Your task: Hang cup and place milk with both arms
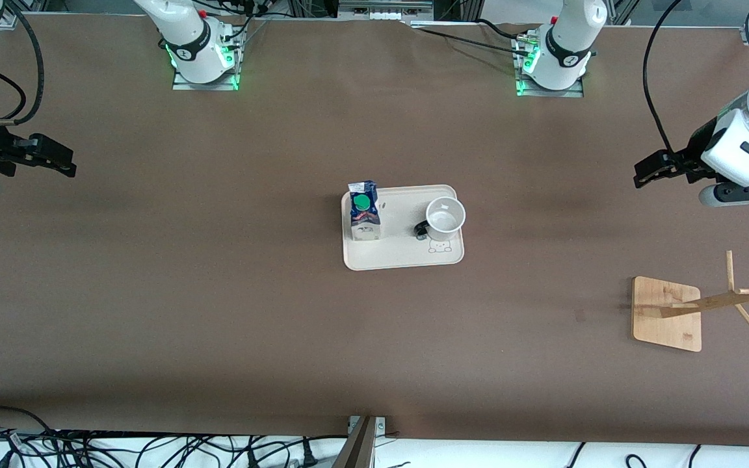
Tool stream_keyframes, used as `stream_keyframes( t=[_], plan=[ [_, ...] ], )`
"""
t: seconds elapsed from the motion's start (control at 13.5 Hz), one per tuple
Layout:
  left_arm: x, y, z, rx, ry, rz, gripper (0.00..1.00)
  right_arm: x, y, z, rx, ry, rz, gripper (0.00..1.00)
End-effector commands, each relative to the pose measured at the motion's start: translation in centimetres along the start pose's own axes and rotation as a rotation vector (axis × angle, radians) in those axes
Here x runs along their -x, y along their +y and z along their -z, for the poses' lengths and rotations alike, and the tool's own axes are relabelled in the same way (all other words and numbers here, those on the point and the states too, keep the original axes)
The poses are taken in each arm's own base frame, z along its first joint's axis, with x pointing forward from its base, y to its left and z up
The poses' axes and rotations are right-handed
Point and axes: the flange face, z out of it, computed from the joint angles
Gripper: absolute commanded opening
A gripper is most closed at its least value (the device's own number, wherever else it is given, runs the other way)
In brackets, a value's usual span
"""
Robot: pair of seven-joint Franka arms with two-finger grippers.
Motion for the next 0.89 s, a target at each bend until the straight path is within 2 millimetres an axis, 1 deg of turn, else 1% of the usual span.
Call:
stream_keyframes(
  t=[0.0,0.15,0.37,0.44,0.52,0.59,0.67,0.74,0.81],
  plan=[
    [-0.5,-0.7,0.6,0.004,0.006,0.003,1.00,0.0,0.4,0.5,-0.015,0.011,0.007,1.00],
    [-0.5,-0.7,0.6,0.004,0.006,0.003,1.00,0.0,0.2,0.5,-0.014,0.008,0.001,1.00],
    [-0.4,-0.7,0.7,0.005,0.007,0.003,1.00,0.1,-0.6,0.3,-0.018,-0.001,-0.010,1.00],
    [-0.5,-0.7,0.6,0.005,0.005,0.005,1.00,0.0,-1.4,0.0,-0.018,-0.010,-0.012,1.00],
    [-0.4,-0.7,0.7,0.005,0.007,0.005,1.00,-0.2,-3.0,-0.6,-0.017,-0.021,0.012,1.00],
    [-0.4,-0.8,0.7,0.005,0.007,0.006,1.00,-0.2,-4.4,-0.6,-0.016,-0.020,0.035,1.00],
    [-0.4,-1.1,0.8,0.012,0.008,0.011,1.00,-0.3,-6.1,-1.3,-0.016,-0.034,0.064,1.00],
    [-0.6,-2.1,0.9,0.016,0.009,0.027,1.00,-0.5,-8.6,-2.3,-0.015,-0.050,0.096,1.00],
    [-0.6,-2.0,0.8,0.016,0.007,0.024,1.00,-0.5,-11.8,-2.9,-0.020,-0.053,0.085,1.00]
  ],
)
